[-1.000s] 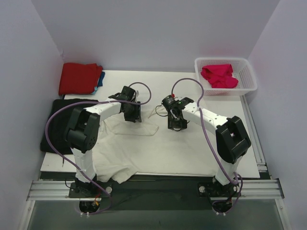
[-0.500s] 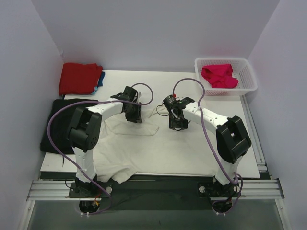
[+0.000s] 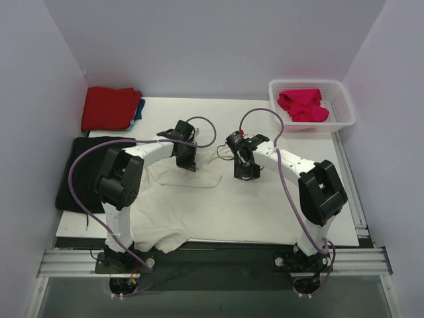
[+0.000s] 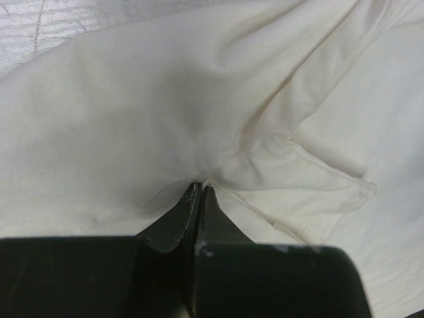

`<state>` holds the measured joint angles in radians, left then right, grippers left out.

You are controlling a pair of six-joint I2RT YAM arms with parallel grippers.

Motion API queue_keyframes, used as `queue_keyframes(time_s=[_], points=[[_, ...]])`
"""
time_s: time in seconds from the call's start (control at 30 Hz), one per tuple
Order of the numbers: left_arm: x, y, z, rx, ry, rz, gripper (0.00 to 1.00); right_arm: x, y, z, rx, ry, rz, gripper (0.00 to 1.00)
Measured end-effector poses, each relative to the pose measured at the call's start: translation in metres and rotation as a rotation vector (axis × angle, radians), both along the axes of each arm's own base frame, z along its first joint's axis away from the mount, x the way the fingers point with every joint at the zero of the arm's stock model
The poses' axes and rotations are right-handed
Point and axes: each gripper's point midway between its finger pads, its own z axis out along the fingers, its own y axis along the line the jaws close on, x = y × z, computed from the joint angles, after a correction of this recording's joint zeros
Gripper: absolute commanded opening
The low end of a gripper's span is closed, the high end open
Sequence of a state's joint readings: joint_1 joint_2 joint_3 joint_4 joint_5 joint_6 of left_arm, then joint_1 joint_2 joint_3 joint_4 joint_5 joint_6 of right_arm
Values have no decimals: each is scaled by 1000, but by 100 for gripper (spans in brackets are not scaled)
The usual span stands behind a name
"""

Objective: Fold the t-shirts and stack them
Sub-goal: Flatten out the tshirt, then grap the side of the flattened tshirt furthest away from the robot with both arms

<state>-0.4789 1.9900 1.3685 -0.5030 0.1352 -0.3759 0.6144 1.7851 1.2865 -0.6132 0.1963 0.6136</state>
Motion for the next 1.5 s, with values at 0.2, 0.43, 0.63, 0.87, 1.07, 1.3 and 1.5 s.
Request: queue_keyframes(time_s=[0.2, 0.43, 0.63, 0.87, 1.07, 1.3, 1.5], points=[[-4, 9, 10, 42, -4, 13, 0, 2, -3, 0, 0, 0, -10, 40], [10, 16, 74, 43, -145, 49, 0, 10, -17, 5, 9, -14, -57, 40], [27, 32, 132, 62, -309, 118, 0, 25, -47, 16, 20, -43, -153, 41], [38, 69, 158, 115, -390, 218, 0, 54, -95, 32, 29, -87, -300, 41], [46, 110, 176, 147, -436, 326, 0, 98, -123, 50, 36, -154, -389, 41], [45, 151, 192, 167, -471, 429, 0, 133, -139, 36, 15, -143, -422, 41], [43, 173, 186, 198, -454, 476, 0, 150, -147, 22, 10, -116, -437, 42]])
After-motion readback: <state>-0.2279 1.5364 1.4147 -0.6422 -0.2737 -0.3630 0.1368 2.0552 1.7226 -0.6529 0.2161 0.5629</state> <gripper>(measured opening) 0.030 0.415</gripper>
